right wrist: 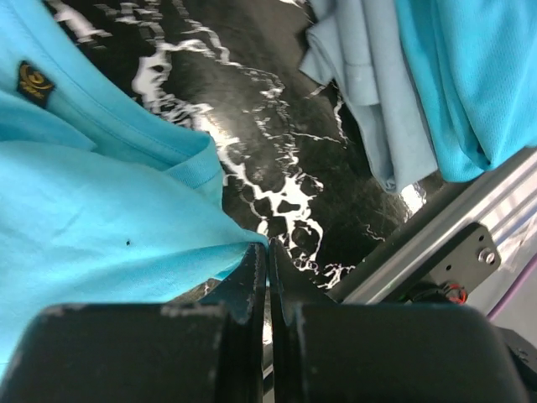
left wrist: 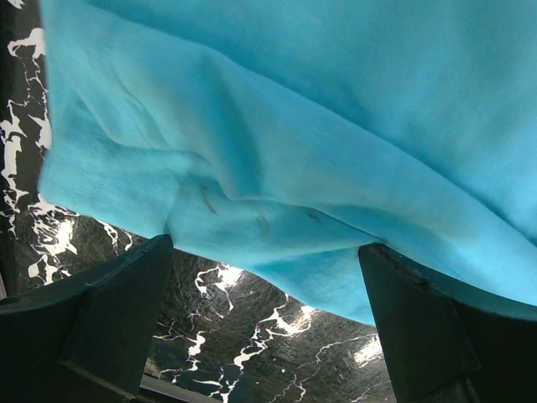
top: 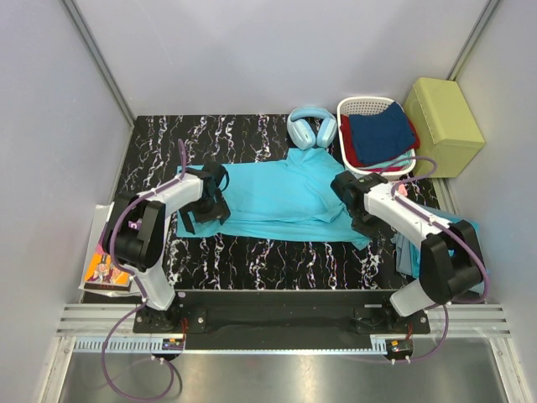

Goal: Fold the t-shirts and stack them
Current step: Fold the flattened tshirt in 1/3 of the way, then grap the side of the flattened tshirt furthest away from the robot with both arms

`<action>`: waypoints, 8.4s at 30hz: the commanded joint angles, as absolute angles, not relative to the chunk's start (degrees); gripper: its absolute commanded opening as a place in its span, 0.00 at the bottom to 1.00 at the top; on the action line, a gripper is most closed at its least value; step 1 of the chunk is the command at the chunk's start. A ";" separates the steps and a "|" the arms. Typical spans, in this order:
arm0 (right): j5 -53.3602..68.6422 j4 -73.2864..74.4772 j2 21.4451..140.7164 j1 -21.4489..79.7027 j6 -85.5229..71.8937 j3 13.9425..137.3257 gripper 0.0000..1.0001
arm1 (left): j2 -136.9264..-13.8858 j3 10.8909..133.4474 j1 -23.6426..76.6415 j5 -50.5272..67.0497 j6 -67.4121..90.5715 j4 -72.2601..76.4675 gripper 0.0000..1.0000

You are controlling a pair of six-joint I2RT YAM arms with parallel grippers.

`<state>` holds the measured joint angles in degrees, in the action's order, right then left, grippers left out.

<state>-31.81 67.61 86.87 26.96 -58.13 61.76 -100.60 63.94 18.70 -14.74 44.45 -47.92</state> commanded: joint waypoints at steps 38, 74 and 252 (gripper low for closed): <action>-19.51 45.44 85.43 31.82 -36.04 71.98 0.96 | -85.17 53.53 13.54 -15.91 43.94 -51.42 0.99; -20.48 43.86 81.56 32.17 -34.72 66.89 0.91 | -90.35 54.41 13.27 -16.88 42.98 -46.58 0.47; -0.09 44.65 149.94 24.43 -26.80 145.54 0.43 | -113.55 93.17 9.84 -16.26 33.05 -46.93 0.99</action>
<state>-3.29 45.15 148.44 24.29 -27.22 141.34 -115.52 94.17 9.69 -17.28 31.94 -48.75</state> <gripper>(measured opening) 0.435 0.987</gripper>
